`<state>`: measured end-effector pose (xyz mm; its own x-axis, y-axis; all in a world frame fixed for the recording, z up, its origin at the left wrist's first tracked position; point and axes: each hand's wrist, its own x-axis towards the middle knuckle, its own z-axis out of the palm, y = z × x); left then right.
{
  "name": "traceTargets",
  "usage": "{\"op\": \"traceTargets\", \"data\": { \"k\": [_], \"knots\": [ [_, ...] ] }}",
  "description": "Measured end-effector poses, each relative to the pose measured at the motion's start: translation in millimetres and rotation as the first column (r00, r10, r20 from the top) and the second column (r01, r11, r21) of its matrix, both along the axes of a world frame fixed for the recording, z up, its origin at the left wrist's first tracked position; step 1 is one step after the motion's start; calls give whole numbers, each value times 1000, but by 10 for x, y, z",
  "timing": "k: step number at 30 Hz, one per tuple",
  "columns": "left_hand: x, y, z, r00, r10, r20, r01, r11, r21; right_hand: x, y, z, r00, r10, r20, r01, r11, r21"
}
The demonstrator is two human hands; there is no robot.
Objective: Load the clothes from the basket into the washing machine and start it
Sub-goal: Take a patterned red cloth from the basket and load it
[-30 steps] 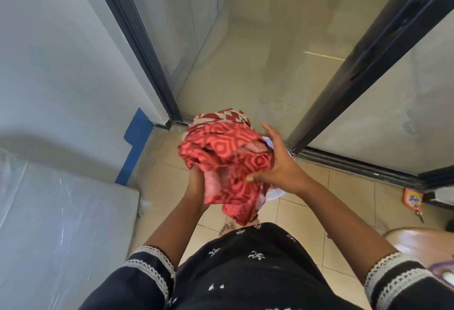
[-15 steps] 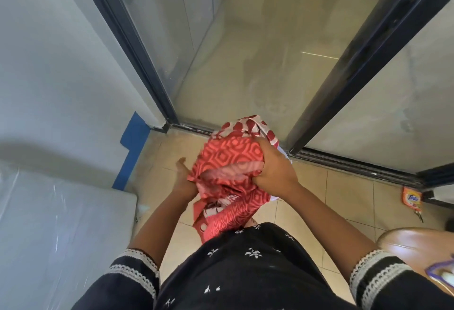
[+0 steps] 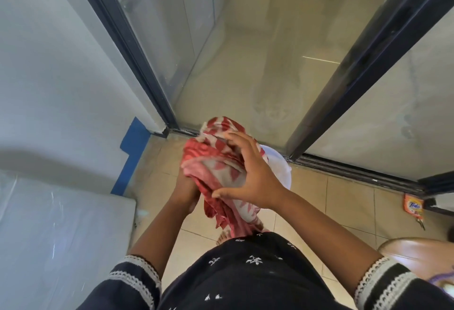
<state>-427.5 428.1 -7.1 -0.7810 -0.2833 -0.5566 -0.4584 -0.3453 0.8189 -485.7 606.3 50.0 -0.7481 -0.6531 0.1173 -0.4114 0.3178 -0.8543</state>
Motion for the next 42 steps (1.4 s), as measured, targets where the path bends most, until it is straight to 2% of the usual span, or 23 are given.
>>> {"op": "traceTargets", "data": {
  "k": [1,2,4,5,7,9,10,12,13,15,17,19,20,22,24,26,28,29,31,33,37,40,42],
  "knots": [
    [39,-85,-177,992,102,74,-109,989,101,-15,43,-88,999,-26,-27,28,997,68],
    [99,-235,-731,960,242,142,-264,951,162,-21,82,-191,998,-58,-31,62,989,134],
    [147,-439,-1604,911,301,282,-370,899,236,-25,128,-332,993,-103,56,94,985,143],
    [198,-414,-1509,898,290,330,-381,889,255,-23,122,-353,985,-111,130,103,993,63],
    [146,-85,-491,921,249,300,-344,881,324,-31,77,-327,964,-113,242,146,982,-122],
    [43,48,-91,983,104,153,-162,880,447,-92,39,-283,959,-147,244,187,971,-150],
    [-10,49,11,993,50,110,-92,903,419,-137,31,-257,960,-178,214,207,971,-118],
    [-109,-76,-2,993,-75,90,61,988,140,-277,50,-206,972,-220,82,217,975,47],
    [-123,-125,22,976,-166,143,173,984,-39,-350,67,-162,978,-208,-16,207,956,207],
    [-100,-242,-53,946,-238,220,316,832,-456,-443,63,-50,982,-89,-166,164,835,525],
    [-122,-160,-26,898,-436,63,391,722,-571,-443,-23,103,976,41,-214,102,780,617],
    [-132,-44,-31,819,-561,-120,411,719,-561,-401,-132,236,952,153,-266,40,798,602],
    [-119,14,-30,842,-512,-170,354,763,-541,-383,-176,296,940,188,-285,12,816,577],
    [-96,58,55,939,-252,-234,126,886,-447,-389,-223,430,961,182,-207,-72,890,449],
    [-92,-43,84,969,-22,-247,-48,961,-274,-429,-184,512,989,148,-18,-141,967,214],
    [-88,-194,53,965,65,-256,-80,996,-46,-464,-69,464,990,137,39,-141,977,161],
    [-89,-257,81,941,211,-263,-168,970,176,-456,66,272,994,80,79,-98,963,252],
    [-88,-266,99,918,306,-250,-227,926,302,-419,125,158,986,24,164,-68,961,267],
    [-87,-224,143,879,424,-219,-266,816,512,-309,169,-62,921,-25,388,-35,988,147],
    [-90,-107,161,910,368,-188,-187,773,606,-194,109,-192,845,-29,534,29,1000,8],
    [-71,101,62,996,-32,-81,68,872,484,-220,-73,-168,774,-196,602,330,936,-119],
    [8,71,20,973,-232,10,213,907,363,-327,-22,-127,840,-288,460,382,916,-122],
    [64,-42,-27,951,-304,61,294,947,132,-352,15,-57,929,-328,170,329,944,21]
  ]
}}
